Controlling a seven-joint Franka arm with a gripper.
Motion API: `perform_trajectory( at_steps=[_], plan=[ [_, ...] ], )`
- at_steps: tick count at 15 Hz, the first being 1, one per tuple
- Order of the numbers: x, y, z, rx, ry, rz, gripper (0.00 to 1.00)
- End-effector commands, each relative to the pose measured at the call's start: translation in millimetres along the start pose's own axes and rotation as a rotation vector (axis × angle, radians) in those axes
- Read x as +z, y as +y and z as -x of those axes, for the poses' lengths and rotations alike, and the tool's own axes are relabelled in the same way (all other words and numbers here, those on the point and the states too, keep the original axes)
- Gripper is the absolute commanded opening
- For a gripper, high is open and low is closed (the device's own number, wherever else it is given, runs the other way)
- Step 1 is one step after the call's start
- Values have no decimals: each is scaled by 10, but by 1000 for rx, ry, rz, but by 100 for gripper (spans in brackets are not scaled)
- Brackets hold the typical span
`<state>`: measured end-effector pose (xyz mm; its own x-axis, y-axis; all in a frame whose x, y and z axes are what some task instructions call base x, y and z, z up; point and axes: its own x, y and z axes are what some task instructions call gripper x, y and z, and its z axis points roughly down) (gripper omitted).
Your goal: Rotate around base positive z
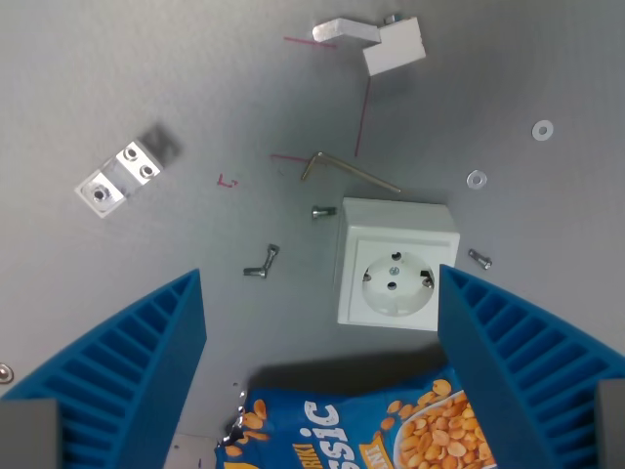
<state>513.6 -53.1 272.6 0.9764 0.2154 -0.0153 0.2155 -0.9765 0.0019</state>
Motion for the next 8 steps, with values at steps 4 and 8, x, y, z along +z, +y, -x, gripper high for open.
perform_trajectory(
  at_steps=[4,8],
  plan=[
    [-11,7,2,-205,4,6,100],
    [-11,7,2,-258,4,7,100]
  ],
)
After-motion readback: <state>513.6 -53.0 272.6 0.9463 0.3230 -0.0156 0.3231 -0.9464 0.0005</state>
